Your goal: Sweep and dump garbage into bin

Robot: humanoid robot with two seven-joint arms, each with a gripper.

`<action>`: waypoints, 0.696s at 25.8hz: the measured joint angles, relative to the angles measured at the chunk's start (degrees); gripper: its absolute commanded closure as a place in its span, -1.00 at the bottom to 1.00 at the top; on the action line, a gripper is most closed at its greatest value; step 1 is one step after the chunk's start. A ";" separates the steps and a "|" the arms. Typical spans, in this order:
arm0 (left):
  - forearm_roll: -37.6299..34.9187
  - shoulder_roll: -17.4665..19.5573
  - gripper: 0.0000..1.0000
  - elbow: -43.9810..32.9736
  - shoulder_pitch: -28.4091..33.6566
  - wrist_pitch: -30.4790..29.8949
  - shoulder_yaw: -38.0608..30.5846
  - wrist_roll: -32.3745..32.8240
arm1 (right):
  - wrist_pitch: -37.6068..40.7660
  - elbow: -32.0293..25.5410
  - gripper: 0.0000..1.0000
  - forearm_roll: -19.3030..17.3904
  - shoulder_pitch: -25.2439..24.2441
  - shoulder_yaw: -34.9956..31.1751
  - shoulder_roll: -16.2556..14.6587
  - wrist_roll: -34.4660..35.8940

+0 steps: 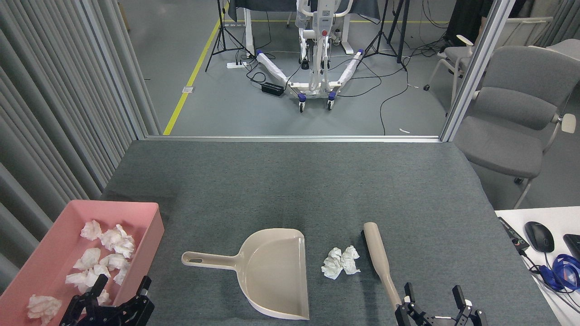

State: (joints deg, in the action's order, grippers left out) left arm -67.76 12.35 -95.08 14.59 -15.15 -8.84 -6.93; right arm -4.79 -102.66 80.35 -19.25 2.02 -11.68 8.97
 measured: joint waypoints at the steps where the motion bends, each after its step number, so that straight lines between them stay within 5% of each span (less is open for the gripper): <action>1: 0.00 0.03 -1.00 -0.05 0.00 0.00 -0.07 -0.01 | 0.00 0.00 -0.96 0.13 -0.05 0.00 0.15 -0.01; 18: 0.57 0.65 -1.00 -1.60 -0.14 -0.40 -0.68 0.64 | -0.55 -0.01 -0.96 0.38 -0.18 0.02 0.61 0.27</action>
State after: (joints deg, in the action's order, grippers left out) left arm -67.20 13.00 -96.68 14.45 -15.54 -9.52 -6.29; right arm -5.34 -102.66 80.73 -19.43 2.04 -11.07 9.24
